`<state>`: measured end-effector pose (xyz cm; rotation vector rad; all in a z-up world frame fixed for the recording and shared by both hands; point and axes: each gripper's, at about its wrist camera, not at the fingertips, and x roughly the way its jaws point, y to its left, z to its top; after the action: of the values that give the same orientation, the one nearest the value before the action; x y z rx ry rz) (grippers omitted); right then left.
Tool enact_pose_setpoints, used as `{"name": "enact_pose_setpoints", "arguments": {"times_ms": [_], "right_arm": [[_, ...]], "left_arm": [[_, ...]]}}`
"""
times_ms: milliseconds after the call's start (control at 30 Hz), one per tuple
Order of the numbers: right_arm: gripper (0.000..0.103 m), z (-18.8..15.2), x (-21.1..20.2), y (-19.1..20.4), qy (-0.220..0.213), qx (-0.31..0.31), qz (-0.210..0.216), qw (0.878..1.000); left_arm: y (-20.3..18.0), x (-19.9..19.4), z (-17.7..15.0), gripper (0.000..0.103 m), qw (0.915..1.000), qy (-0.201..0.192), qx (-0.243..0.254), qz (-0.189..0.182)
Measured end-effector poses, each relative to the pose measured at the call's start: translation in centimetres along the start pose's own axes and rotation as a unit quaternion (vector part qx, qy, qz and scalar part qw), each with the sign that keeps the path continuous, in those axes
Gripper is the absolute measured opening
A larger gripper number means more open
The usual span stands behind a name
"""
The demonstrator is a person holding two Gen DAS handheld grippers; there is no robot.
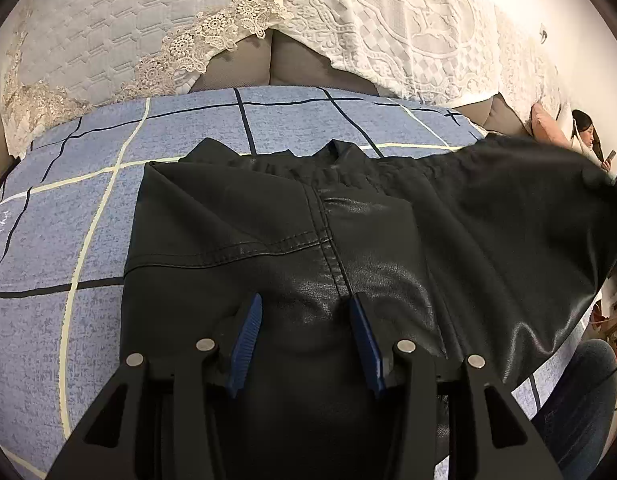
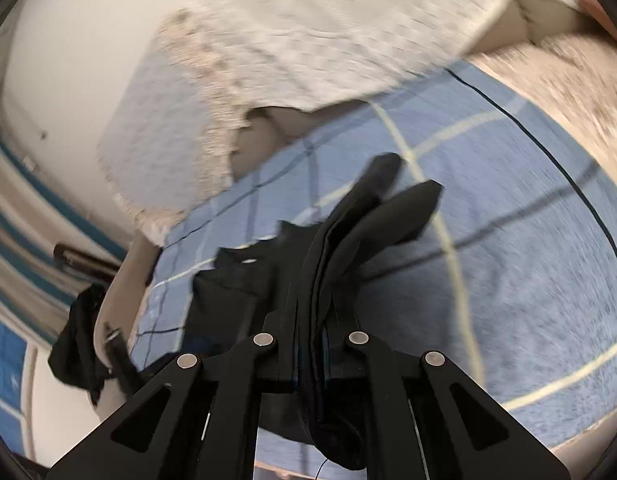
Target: Fold large clothes
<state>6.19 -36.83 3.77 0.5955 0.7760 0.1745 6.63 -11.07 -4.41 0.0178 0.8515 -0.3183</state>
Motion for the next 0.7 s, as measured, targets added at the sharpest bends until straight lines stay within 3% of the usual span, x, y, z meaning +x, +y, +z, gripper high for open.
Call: {"name": "enact_pose_setpoints", "arguments": {"times_ms": [300,500,700], "right_arm": [[0.008,-0.5,2.8,10.0,0.020,-0.086,0.017,0.996],[0.008,-2.6,8.2,15.5,0.070,-0.127,0.010,0.989],[0.008,-7.0,15.6,19.8,0.141,-0.157,0.015,0.977]], "left_arm": [[2.2,-2.5,-0.4,0.047,0.9989,-0.016,-0.035,-0.027],[6.2,-5.1,-1.6,0.047,0.9966,-0.039,-0.071,-0.017],[10.1,-5.3,-3.9,0.047,0.9934,-0.029,-0.110,-0.006]]}}
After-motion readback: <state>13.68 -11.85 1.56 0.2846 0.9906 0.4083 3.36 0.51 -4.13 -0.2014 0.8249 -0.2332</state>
